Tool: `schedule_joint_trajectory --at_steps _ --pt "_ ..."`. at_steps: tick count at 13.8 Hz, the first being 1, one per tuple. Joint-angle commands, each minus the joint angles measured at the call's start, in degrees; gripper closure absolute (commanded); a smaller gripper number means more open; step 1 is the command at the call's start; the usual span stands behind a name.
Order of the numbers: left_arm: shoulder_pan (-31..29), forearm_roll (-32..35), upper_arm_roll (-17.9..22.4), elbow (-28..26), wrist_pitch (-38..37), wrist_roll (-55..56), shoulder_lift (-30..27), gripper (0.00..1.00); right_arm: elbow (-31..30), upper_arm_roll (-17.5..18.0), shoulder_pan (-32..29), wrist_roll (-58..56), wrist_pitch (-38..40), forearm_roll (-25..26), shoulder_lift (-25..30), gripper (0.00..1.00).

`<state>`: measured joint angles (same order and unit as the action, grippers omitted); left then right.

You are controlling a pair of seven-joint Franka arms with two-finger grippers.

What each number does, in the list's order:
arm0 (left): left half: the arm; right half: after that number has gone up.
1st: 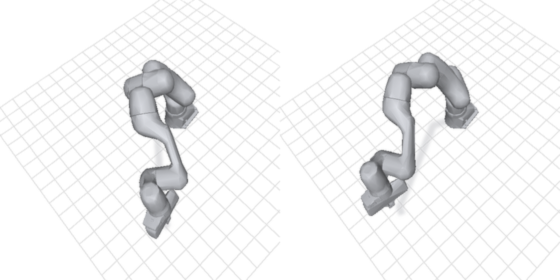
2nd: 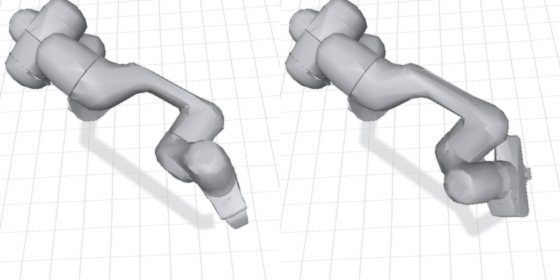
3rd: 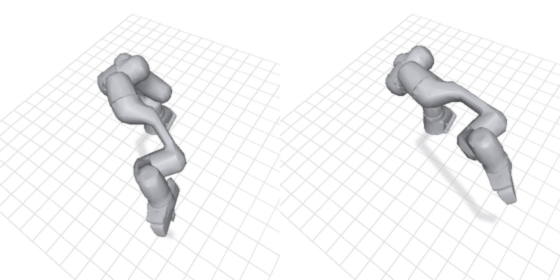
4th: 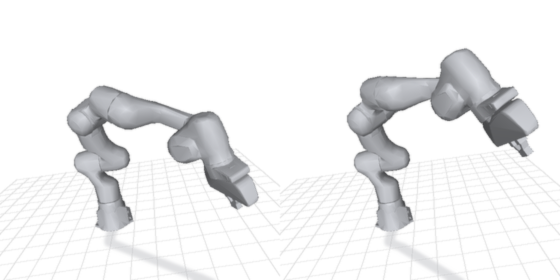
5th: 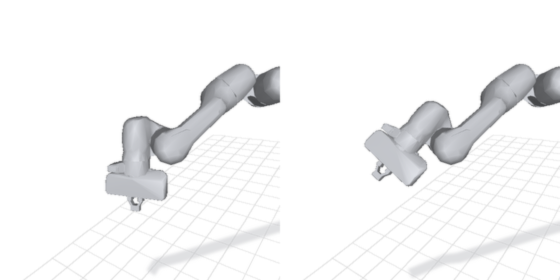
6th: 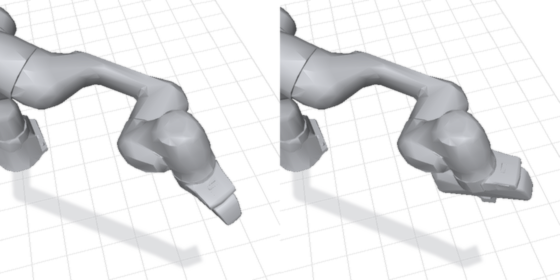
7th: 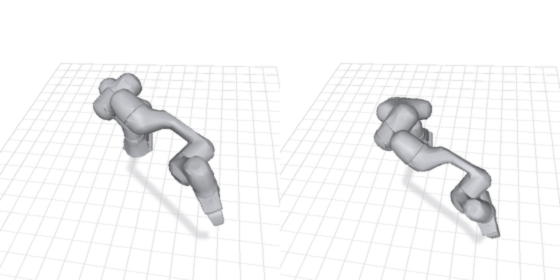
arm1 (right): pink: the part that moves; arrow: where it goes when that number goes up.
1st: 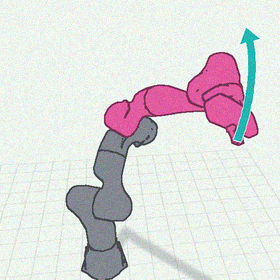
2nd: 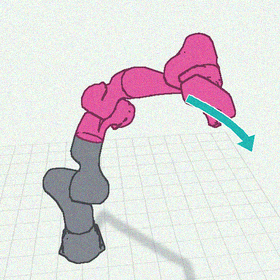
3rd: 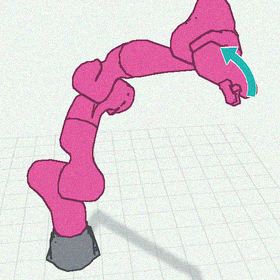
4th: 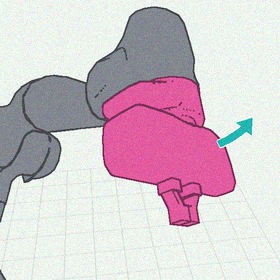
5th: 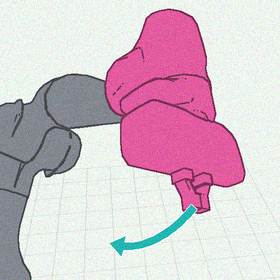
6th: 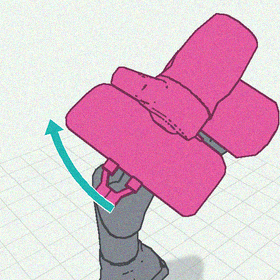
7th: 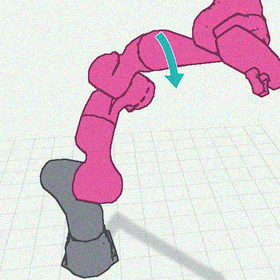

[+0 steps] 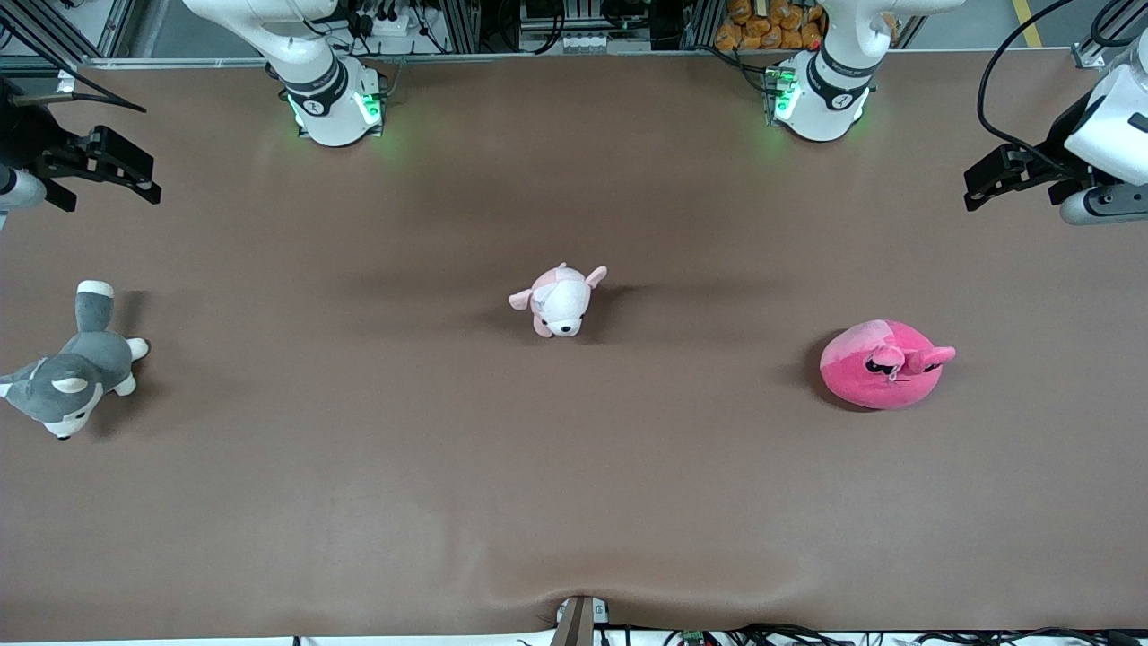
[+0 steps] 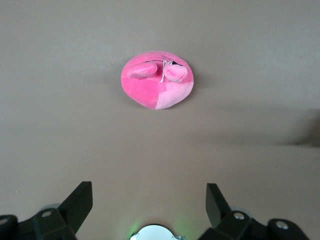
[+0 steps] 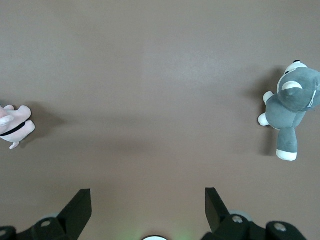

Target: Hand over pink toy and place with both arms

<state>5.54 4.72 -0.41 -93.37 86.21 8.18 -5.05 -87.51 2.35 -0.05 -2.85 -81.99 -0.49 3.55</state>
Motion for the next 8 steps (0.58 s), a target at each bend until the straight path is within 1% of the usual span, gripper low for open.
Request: schedule_joint_trajectory --at_steps 1,8 --pt "-0.09 1.17 -0.2 2.32 -1.48 -0.53 0.92 0.0 1.29 0.64 -1.09 -0.75 0.78 0.05 -0.56 0.0" --pt "0.09 1.17 -0.2 3.63 -1.48 -0.27 1.62 0.0 1.29 0.55 -1.01 -0.75 0.78 0.05 -0.56 0.0"
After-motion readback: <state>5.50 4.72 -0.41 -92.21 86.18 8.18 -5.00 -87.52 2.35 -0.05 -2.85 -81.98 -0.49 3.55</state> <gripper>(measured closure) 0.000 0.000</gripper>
